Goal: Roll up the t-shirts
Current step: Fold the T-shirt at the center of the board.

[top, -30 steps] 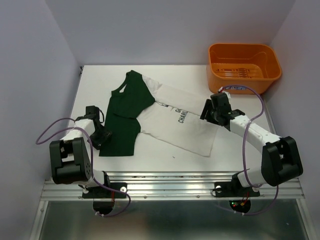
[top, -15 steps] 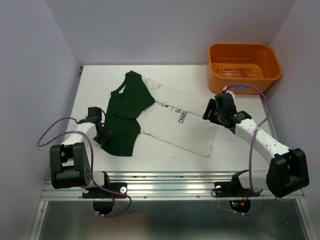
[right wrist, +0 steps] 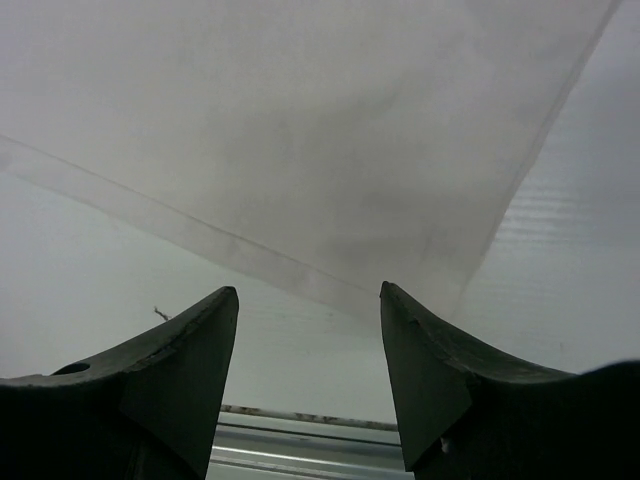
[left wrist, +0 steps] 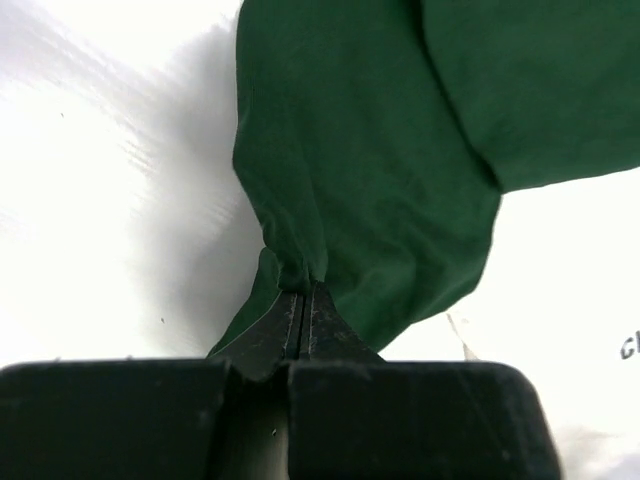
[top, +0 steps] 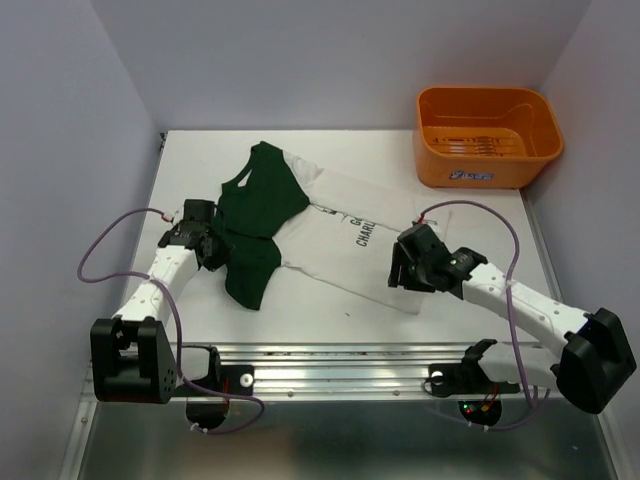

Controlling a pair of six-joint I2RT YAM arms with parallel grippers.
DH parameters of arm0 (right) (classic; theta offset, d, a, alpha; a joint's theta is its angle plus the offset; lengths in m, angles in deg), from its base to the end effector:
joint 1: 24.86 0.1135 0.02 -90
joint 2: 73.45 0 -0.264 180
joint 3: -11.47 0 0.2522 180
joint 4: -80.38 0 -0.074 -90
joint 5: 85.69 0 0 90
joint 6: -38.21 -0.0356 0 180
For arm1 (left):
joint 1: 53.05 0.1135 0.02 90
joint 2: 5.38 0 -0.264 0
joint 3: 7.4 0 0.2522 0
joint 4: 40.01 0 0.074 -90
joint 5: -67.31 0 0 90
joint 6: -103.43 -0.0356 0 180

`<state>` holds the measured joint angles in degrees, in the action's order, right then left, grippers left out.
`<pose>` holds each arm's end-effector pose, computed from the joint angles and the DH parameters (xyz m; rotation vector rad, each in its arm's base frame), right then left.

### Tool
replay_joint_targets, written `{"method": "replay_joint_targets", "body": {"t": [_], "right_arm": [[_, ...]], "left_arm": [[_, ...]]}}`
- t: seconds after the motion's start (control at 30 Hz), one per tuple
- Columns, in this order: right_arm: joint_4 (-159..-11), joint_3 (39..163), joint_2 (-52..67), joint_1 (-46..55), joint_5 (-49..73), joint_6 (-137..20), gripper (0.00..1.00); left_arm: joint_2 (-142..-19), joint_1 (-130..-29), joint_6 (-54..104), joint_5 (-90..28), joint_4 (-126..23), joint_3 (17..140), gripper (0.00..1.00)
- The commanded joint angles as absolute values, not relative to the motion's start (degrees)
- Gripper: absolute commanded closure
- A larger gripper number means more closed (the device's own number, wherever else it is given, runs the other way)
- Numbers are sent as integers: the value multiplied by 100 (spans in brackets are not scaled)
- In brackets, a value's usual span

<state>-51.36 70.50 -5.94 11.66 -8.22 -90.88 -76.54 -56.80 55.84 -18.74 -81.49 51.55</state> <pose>0.1879 0.1295 0.2293 0.1404 2.5399 0.2449 0.2457 -0.0136 0.2218 -0.8616 2.3701 -0.2442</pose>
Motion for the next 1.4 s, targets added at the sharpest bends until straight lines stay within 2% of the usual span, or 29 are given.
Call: {"method": "replay_joint_targets", "body": {"t": [0.0, 0.2, 0.27, 0.37, 0.53, 0.63, 0.8, 1.03, 1.13, 1.2, 1.23, 1.3, 1.37], "right_arm": [[-4351, 6777, -928, 1652, -1168, -10194, 36], [-3822, 6357, -1315, 2190, -1345, -11758, 40], [-4006, 6119, -1682, 2190, -1222, -12181, 47], [-4611, 5399, -2594, 2190, -1160, -13427, 48], [-5360, 4509, -3477, 2190, -1616, -14082, 48], [-5369, 4658, -3041, 2190, -1924, -14196, 44], [-5632, 4624, -2467, 2190, -2082, -14486, 43], [-5879, 4430, -2239, 2190, -2372, -14723, 49], [-5888, 4439, -2177, 2190, -2565, -14759, 60], [-5888, 4465, -2168, 2190, -2610, -14715, 72], [-5888, 4517, -2159, 2190, -2627, -14680, 83], [-5888, 4588, -2133, 2190, -2619, -14557, 94], [-5801, 4684, -2107, 2190, -2610, -14522, 99]], "left_arm": [[-7394, -5683, 5491, -1733, -8400, 5443, 100], [-7289, -5683, 5412, -1820, -8383, 5426, 100], [-7219, -5683, 5394, -1864, -8339, 5400, 100], [-7148, -5683, 5333, -1856, -8356, 5435, 100], [-7007, -5683, 5280, -1829, -8321, 5417, 100], [-7095, -5674, 5210, -1882, -8330, 5444, 100], [-7148, -5674, 5175, -1943, -8295, 5452, 100], [-7218, -5683, 5122, -1961, -8260, 5505, 100], [-7306, -5683, 5096, -1987, -8251, 5549, 100], [-7341, -5674, 5087, -1987, -8251, 5567, 100], [-7341, -5674, 5087, -1996, -8259, 5575, 100], [-7332, -5683, 5087, -2005, -8286, 5619, 100], [-7271, -5683, 5104, -1996, -8321, 5663, 100]]}}
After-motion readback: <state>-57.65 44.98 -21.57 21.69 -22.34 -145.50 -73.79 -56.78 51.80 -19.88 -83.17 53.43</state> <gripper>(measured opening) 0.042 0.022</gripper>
